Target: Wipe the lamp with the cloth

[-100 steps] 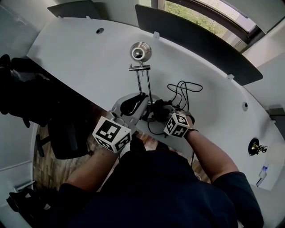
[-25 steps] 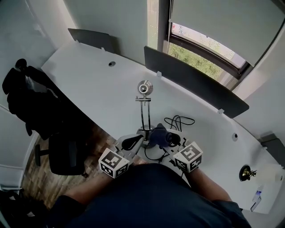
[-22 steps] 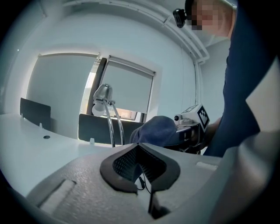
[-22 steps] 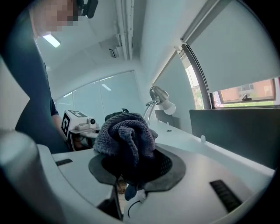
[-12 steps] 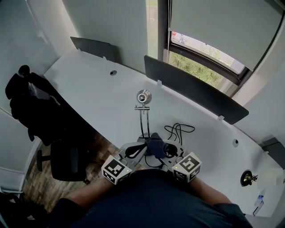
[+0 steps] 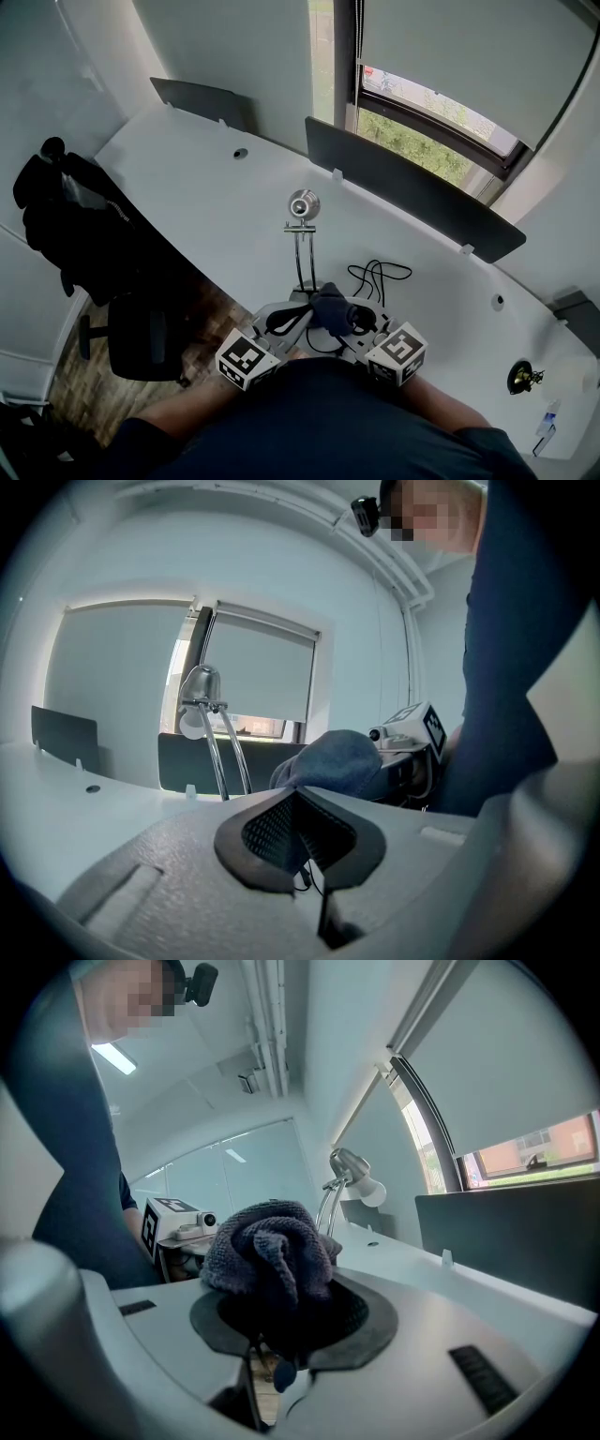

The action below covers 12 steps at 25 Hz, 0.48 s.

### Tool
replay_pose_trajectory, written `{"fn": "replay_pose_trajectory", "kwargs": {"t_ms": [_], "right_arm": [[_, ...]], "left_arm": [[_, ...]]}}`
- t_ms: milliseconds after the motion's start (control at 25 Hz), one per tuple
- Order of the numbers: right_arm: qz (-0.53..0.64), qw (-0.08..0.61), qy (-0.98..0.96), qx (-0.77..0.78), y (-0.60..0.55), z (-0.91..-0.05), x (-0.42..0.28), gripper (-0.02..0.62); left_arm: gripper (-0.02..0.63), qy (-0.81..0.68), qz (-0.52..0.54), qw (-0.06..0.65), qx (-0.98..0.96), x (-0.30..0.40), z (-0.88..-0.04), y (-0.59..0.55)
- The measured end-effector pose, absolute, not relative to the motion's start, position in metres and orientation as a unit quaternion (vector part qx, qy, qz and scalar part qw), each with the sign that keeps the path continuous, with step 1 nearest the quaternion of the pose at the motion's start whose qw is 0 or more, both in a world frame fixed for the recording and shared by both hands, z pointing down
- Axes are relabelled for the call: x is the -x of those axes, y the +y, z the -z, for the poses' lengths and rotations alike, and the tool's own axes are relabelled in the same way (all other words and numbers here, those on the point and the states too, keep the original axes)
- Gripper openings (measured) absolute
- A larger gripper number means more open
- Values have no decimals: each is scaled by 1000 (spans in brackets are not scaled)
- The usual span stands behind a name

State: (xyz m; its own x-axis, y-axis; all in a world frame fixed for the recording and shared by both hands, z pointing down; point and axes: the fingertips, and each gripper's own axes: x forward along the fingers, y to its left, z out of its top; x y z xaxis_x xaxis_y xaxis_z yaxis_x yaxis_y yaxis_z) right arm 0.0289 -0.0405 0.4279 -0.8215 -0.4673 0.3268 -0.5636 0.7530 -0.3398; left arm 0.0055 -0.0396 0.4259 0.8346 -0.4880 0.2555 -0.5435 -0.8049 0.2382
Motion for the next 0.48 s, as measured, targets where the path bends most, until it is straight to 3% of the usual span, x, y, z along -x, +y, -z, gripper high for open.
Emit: {"fn": "replay_pose_trajectory", "kwargs": {"t_ms": [480], "right_arm": [[-216,118,-932,-265,-36,-424,-25,129]], "left_arm": [[6,-272,-93,155,-945,-4,-423,-32]]}}
